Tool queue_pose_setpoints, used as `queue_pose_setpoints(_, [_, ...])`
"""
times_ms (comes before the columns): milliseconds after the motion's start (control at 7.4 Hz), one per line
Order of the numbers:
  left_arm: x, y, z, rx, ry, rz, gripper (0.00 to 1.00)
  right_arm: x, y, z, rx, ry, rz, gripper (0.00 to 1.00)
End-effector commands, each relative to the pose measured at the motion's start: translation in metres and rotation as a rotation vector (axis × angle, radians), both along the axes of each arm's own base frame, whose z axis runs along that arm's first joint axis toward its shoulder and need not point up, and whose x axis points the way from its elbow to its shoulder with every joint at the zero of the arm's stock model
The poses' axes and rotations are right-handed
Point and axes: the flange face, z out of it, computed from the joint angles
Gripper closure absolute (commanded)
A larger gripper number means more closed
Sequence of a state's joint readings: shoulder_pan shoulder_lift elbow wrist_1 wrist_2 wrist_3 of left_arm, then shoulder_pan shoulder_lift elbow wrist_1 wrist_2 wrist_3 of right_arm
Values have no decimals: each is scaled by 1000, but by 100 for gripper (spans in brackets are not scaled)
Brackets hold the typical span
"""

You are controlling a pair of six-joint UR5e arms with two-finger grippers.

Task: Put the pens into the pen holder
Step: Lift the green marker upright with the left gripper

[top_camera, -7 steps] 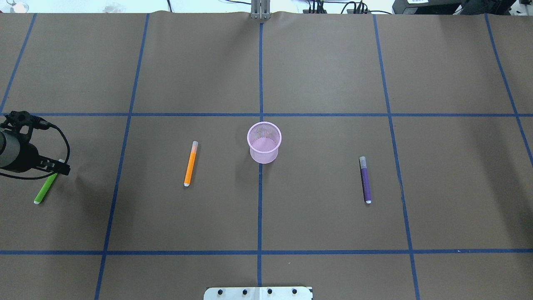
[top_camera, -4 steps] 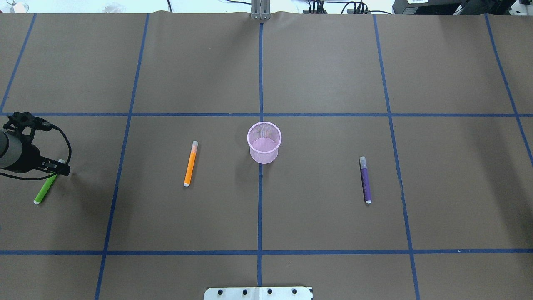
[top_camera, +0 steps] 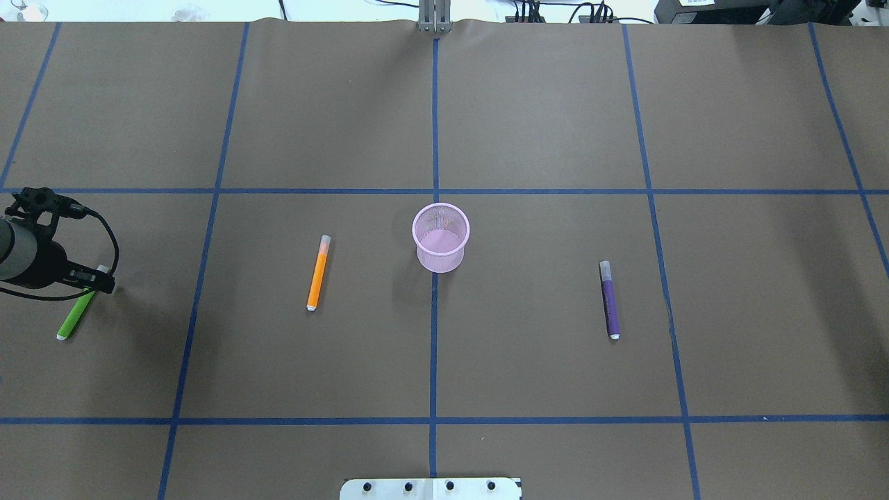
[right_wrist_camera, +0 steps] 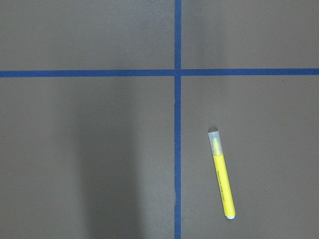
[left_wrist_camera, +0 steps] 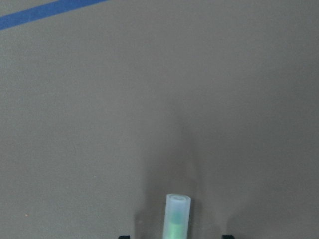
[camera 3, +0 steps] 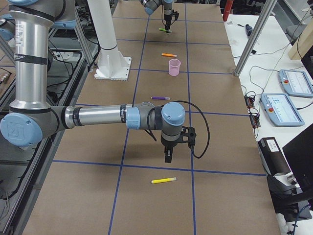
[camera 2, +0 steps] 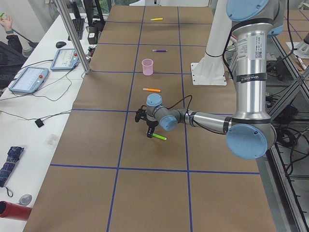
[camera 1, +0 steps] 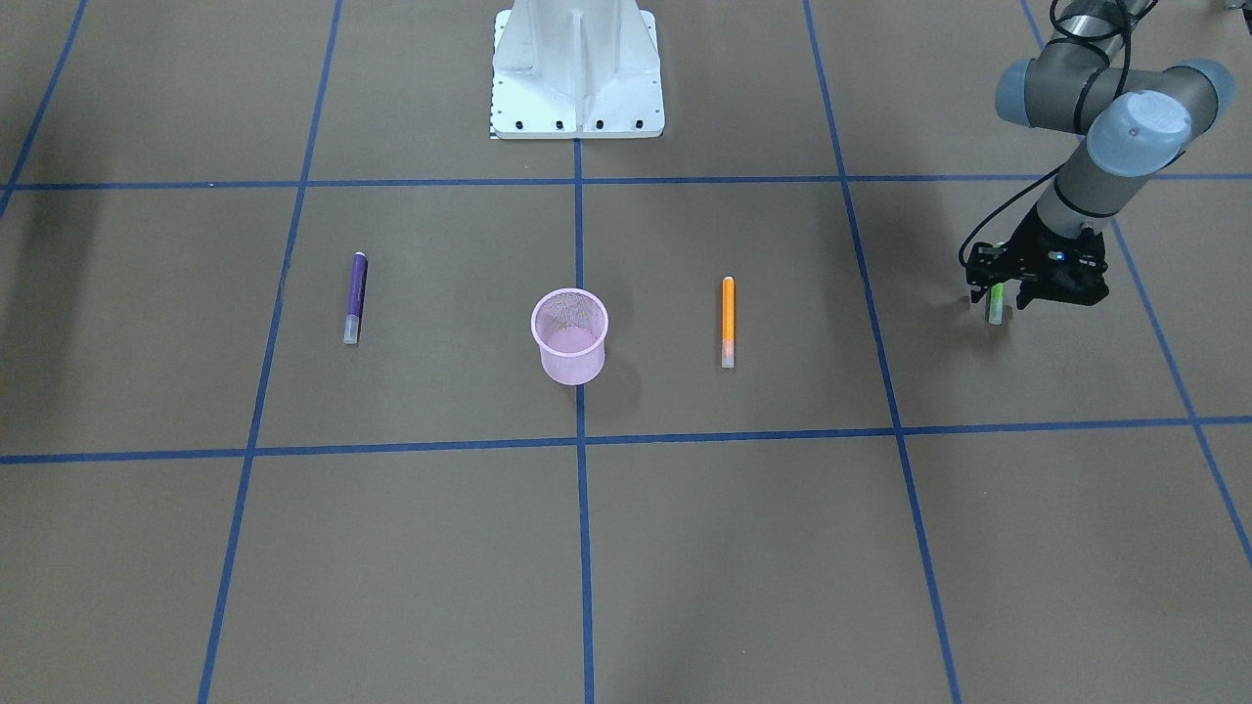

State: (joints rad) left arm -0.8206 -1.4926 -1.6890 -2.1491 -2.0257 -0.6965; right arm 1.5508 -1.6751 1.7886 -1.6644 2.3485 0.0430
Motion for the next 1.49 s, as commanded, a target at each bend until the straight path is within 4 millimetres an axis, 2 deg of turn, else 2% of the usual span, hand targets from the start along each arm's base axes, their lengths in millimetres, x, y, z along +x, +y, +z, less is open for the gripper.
queue_pose_setpoints(0, [0, 0, 1, -2, 0, 1, 38, 0, 0, 0, 0, 0, 0, 0])
queue_pose_setpoints(676, [0, 2, 3, -4, 0, 4, 48, 0, -1, -1, 0, 0, 0, 0])
queue_pose_setpoints(947, [0, 2, 3, -5, 1, 5, 67, 0, -3, -3, 6, 0, 0, 0])
queue_pose_setpoints(1082, [0, 3, 2, -6, 4, 8, 81, 0, -5, -5, 9, 0, 0, 0])
queue_pose_setpoints(1217, [-1, 3, 0, -4, 8, 6, 100, 0, -6, -6, 12, -2, 0, 0])
queue_pose_setpoints(1352, [-2, 4, -2, -2, 11, 4, 100, 0, -6, -6, 12, 0, 0, 0])
